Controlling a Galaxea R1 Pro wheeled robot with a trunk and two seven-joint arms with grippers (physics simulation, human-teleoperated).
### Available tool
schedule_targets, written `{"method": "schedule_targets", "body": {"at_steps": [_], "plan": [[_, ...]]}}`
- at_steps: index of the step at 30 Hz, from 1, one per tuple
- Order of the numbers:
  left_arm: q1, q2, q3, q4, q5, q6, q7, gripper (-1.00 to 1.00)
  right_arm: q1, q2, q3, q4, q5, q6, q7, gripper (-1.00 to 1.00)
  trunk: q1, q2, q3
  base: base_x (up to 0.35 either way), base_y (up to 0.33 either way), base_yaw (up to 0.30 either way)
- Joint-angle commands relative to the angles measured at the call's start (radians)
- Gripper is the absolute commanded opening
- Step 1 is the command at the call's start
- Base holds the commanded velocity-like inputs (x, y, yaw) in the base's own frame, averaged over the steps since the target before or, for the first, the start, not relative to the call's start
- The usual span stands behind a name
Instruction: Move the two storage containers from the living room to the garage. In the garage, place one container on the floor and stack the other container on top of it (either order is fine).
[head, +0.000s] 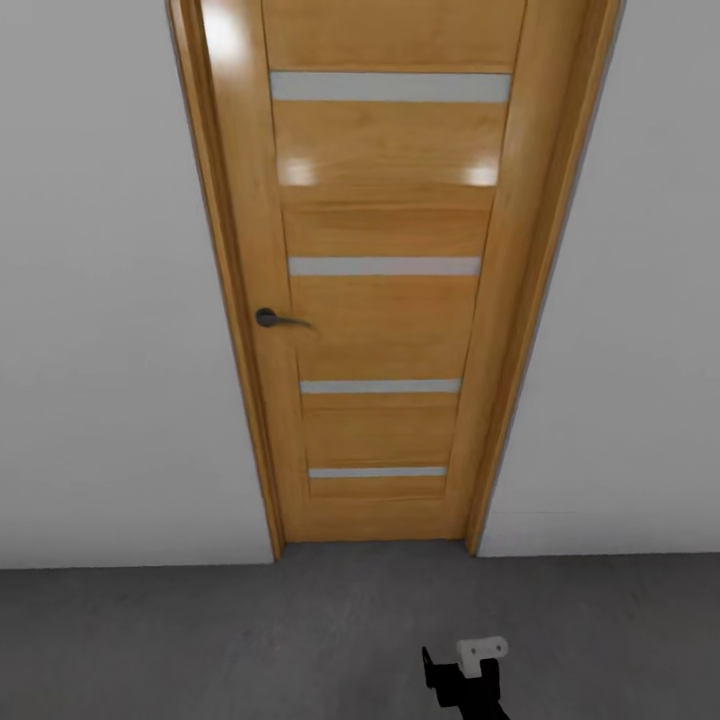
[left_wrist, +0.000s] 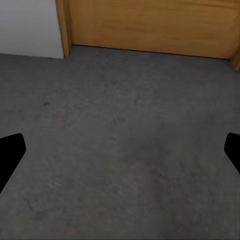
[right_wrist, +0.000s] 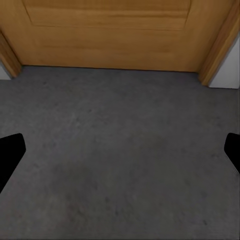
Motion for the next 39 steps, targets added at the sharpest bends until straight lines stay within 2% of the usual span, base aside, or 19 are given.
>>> {"method": "schedule_targets", "body": {"at_steps": [1, 14, 24, 39], "plan": [[0.0, 0.0, 0.001, -0.001, 0.001, -0.002, -0.004, 1.0, -0.001, -0.001, 0.004, 0.001, 0.0, -0.003, -0.007, 1.0, 0.001, 0.0, -0.001, 0.312, -0.127, 0.002], [0.0, 0.0, 0.001, -0.001, 0.001, -0.001, -0.004, 1.0, -0.001, -0.001, 0.004, 0.001, 0.0, -0.003, -0.008, 1.0, 0.001, 0.0, -0.001, 0.277, -0.13, 0.016], [0.0, 0.0, 0.001, -0.001, 0.001, -0.002, -0.004, 1.0, -0.001, -0.001, 0.005, 0.001, 0.0, -0.003, -0.008, 1.0, 0.001, 0.0, -0.006, 0.071, -0.016, 0.227], [0.0, 0.0, 0.001, -0.002, 0.001, -0.002, -0.004, 1.0, -0.001, -0.001, 0.004, 0.0, 0.001, -0.003, -0.007, 1.0, 0.001, 0.0, -0.007, 0.304, -0.001, 0.045]]}}
